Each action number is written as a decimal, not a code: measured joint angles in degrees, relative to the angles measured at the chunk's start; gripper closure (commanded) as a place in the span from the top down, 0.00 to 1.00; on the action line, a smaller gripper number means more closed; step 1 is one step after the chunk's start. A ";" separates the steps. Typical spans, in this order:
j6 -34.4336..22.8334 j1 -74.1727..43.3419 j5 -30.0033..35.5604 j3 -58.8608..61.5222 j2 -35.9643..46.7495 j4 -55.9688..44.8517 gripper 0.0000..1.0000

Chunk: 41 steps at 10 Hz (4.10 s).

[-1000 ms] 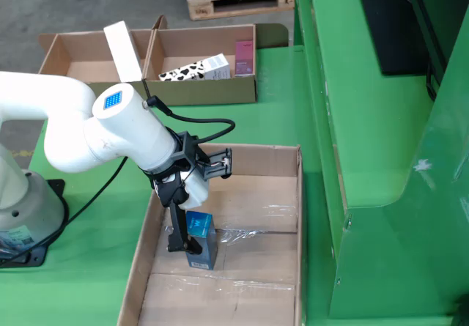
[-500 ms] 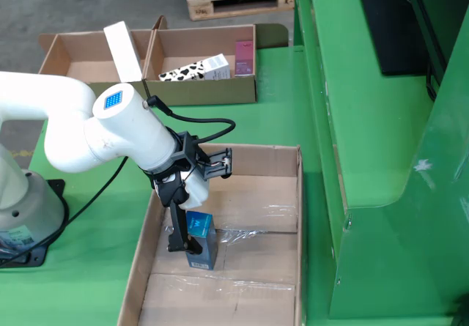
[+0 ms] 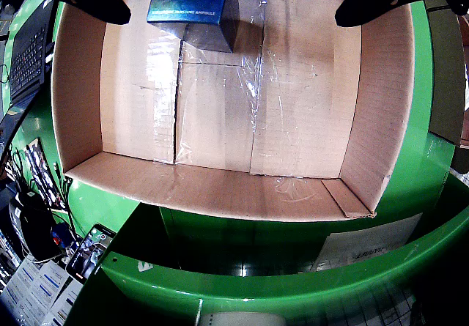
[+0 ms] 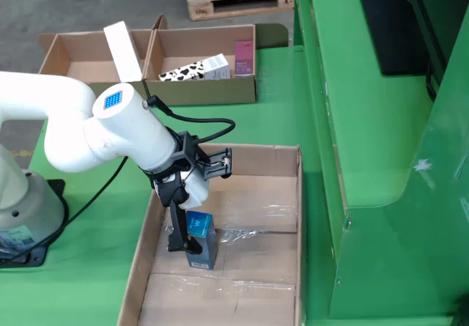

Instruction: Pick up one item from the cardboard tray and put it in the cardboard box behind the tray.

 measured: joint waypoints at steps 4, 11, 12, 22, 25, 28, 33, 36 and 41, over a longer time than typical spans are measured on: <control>0.00 -0.09 0.00 0.53 -1.05 -0.09 1.00; -0.18 0.97 0.09 -1.40 -4.66 0.79 1.00; -0.18 0.97 0.09 -1.40 -4.66 0.79 1.00; -0.18 0.97 0.09 -1.40 -4.66 0.79 0.70; -0.18 0.97 0.09 -1.40 -4.66 0.79 0.40; -0.18 0.35 -0.18 -1.40 -4.66 0.79 0.10; -0.44 0.35 -0.35 -1.23 -4.66 0.88 0.00; -0.44 0.35 -0.35 -1.14 -4.66 0.97 0.00; -0.53 0.35 -0.35 -1.14 -4.66 0.97 0.00</control>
